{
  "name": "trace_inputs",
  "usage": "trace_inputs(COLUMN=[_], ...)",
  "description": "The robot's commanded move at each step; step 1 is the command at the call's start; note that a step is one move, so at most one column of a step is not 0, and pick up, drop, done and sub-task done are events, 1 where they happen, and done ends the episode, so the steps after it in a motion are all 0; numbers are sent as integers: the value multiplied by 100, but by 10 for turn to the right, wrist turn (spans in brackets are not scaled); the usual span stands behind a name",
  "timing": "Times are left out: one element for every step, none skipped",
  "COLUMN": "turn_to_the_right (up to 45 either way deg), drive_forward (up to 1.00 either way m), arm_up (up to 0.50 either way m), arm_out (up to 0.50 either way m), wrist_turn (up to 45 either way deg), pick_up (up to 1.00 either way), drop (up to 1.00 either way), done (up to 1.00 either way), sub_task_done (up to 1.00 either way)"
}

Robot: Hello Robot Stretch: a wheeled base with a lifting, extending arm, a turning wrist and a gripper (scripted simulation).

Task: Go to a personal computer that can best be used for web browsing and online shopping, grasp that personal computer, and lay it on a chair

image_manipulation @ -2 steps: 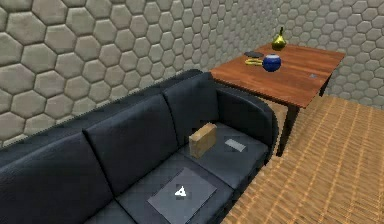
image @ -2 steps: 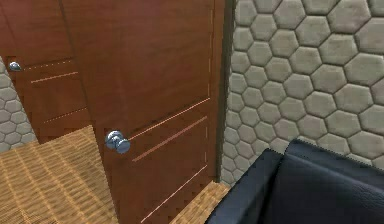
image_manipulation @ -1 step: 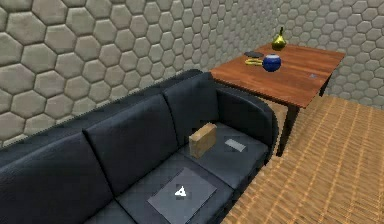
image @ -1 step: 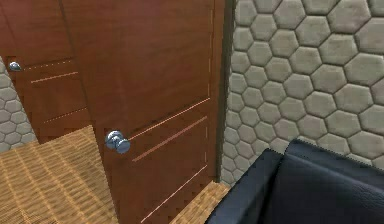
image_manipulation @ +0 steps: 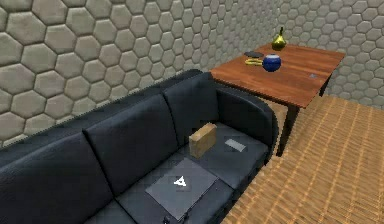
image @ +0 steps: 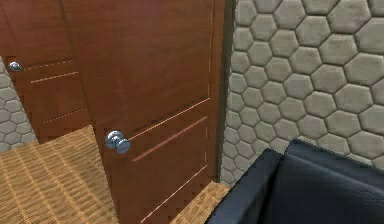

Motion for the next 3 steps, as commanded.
trace_inputs(turn_to_the_right=[0,0,0], drive_forward=[0,0,0], arm_up=[50,16,0], arm_out=[0,0,0], wrist_turn=[0,0,-450], pick_up=[0,0,0], drop=[0,0,0], done=[0,0,0], sub_task_done=[0,0,0])
